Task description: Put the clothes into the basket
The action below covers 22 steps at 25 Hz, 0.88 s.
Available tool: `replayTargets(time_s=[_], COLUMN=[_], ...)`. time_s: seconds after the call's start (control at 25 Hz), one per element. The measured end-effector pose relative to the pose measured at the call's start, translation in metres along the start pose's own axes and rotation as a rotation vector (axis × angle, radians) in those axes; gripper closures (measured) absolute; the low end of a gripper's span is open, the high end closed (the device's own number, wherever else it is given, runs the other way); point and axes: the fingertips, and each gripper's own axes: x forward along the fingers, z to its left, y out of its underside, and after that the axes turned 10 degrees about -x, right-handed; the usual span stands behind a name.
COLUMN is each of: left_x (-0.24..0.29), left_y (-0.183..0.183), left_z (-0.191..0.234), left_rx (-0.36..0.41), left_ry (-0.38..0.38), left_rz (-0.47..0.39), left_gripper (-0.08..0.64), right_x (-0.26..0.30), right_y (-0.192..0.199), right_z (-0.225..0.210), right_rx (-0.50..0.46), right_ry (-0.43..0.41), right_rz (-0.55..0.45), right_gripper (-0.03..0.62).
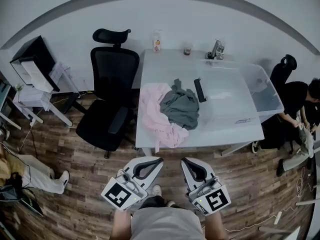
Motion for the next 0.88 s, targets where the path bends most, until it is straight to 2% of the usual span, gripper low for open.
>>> replayTargets(time_s=[0.48, 0.88], left_x=[0.017, 0.05], left_y=[-0.012, -0.012], left_z=[0.054, 0.087], left_rx=[0.004, -0.014], left_ry=[0.051, 0.033], left_rz=[0.0, 0.012], left_gripper=[0.558, 0.558], right_x=[0.055, 0.084], right_y=[0.004, 0.016], right_z=[-0.019, -0.058], right_rx=[-0.016, -0.018], right_ry=[0.04, 0.027], right_rz=[0.022, 0.037], right_gripper=[0.588, 0.588])
